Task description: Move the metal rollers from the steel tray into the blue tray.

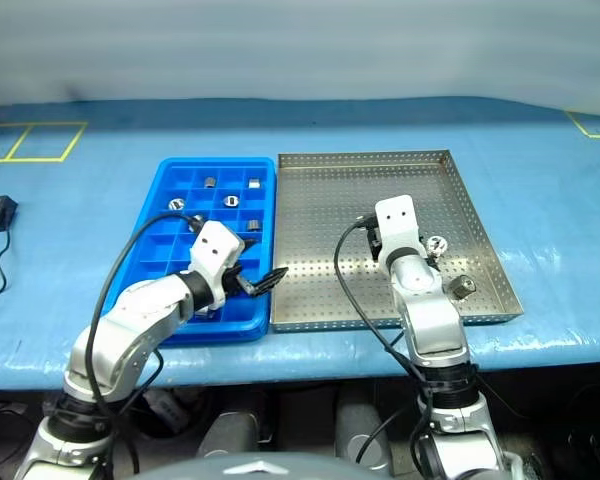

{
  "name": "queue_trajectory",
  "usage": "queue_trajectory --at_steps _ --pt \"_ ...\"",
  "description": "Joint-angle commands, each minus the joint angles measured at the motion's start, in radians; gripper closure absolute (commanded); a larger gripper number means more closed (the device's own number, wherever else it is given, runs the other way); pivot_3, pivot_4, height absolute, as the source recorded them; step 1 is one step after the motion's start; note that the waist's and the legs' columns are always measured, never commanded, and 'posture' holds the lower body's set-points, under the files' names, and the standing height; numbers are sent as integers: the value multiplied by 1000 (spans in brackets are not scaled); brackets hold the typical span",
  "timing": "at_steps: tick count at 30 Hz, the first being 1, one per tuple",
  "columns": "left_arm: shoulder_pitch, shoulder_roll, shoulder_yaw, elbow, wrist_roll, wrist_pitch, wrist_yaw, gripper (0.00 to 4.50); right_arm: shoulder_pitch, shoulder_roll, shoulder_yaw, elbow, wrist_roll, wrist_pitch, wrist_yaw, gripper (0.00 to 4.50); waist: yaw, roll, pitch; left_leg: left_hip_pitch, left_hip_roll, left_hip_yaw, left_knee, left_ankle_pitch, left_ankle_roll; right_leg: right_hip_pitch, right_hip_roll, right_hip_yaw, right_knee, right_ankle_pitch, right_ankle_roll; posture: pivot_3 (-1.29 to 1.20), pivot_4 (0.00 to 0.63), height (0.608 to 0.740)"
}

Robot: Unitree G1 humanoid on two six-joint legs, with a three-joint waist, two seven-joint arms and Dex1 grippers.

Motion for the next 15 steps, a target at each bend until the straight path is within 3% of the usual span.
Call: queue_trajectory --at_steps 1,15 --pt "-9 1 -18 14 11 -27 -11 94 4 8 -62 -30 -61 -5 -91 1536 -5 0 0 0 0 0 0 0 0 0 0 0 0 0 0 -223 150 740" --pt "-69 -60 -85 82 -57 -161 -174 94 96 40 -159 -120 -51 133 -84 1536 -23 1 0 0 0 -1 3 0 1 2 0 -1 0 0 1 -203 150 740"
